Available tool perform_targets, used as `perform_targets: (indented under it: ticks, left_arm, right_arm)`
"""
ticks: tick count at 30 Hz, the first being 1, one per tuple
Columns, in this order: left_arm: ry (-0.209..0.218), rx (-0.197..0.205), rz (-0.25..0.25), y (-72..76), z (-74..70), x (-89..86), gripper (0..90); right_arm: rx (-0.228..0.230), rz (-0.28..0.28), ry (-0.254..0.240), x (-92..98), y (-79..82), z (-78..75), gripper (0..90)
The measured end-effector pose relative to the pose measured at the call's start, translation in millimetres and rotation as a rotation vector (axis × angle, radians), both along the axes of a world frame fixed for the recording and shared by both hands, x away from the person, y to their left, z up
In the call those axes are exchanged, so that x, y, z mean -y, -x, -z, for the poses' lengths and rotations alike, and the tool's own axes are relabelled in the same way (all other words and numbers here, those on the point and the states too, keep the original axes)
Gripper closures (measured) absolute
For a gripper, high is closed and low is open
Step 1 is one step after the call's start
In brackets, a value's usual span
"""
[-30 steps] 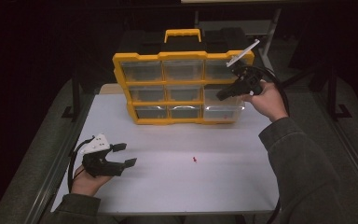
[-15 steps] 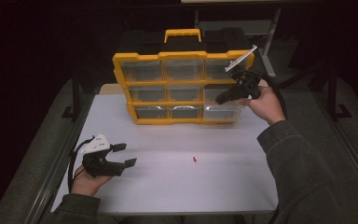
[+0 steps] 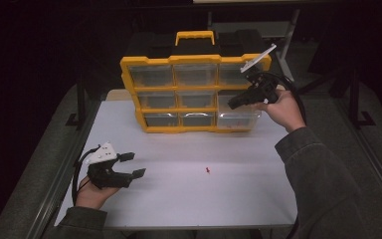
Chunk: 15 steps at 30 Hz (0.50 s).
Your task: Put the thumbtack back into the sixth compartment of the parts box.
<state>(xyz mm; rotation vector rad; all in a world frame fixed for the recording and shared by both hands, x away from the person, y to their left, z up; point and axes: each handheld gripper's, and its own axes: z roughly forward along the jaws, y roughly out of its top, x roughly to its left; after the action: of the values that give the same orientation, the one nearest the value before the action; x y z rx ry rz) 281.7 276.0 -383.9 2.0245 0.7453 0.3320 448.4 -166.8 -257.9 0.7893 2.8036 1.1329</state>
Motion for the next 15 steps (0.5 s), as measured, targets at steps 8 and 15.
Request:
perform_targets:
  ticks: [8, 15]
  left_arm:
    - [0.002, 0.000, -0.001, 0.0, 0.0, -0.1, 28.1]
    - [0.000, 0.004, 0.001, -0.4, -0.3, -0.6, 28.0]
  right_arm:
    - [0.015, -0.036, -0.017, -10.2, 10.3, -13.7, 75.4]
    - [0.023, -0.075, -0.051, -19.8, 21.4, -19.0, 74.1]
